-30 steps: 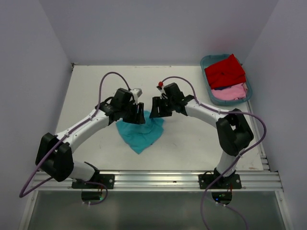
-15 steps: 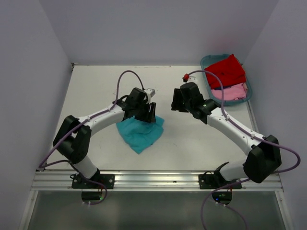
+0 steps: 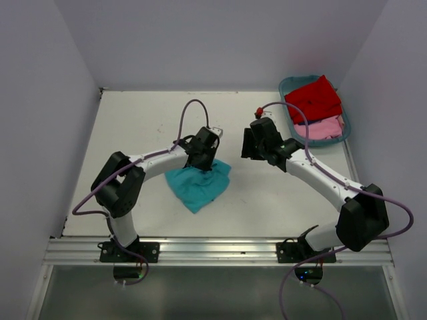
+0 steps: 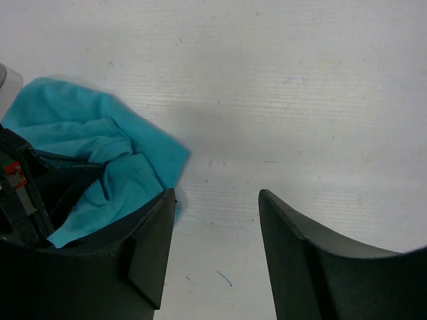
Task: Fold and stack the t-shirts
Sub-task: Flatten out the tshirt
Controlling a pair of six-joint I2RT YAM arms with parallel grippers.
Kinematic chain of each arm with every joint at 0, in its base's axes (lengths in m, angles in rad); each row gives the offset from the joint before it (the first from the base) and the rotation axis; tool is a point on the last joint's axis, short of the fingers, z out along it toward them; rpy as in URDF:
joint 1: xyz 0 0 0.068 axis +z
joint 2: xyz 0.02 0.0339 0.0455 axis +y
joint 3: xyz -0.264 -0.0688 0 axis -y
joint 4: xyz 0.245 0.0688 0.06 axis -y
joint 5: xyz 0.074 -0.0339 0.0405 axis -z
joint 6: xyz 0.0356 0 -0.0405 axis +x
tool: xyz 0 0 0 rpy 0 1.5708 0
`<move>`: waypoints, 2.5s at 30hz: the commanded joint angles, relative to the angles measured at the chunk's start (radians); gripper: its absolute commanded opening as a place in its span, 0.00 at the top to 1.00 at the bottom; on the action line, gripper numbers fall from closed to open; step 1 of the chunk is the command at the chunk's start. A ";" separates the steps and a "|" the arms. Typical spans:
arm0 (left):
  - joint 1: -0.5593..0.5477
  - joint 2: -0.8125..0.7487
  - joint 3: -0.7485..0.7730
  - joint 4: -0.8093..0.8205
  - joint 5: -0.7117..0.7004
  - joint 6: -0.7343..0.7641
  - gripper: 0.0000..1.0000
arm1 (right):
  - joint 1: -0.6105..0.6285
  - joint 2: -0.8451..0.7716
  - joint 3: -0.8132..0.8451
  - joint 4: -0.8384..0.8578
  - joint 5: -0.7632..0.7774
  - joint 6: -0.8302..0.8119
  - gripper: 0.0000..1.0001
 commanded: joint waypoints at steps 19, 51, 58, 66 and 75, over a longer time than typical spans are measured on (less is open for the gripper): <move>-0.141 -0.424 0.309 -0.398 0.052 -0.052 1.00 | -0.036 0.294 0.189 0.198 -0.429 -0.031 0.37; -0.144 -0.624 0.238 -0.469 -0.311 -0.121 1.00 | 0.133 0.477 0.236 -0.052 -0.171 0.036 1.00; -0.142 -0.684 0.150 -0.515 -0.488 -0.180 1.00 | 0.093 0.189 0.263 -0.213 0.165 0.028 1.00; -0.139 -0.691 0.148 -0.599 -0.672 -0.209 1.00 | 0.069 0.003 0.292 -0.445 0.412 0.057 1.00; -0.075 -0.690 0.139 -0.597 -0.715 -0.186 1.00 | 0.067 -0.288 0.278 -0.482 0.330 0.054 1.00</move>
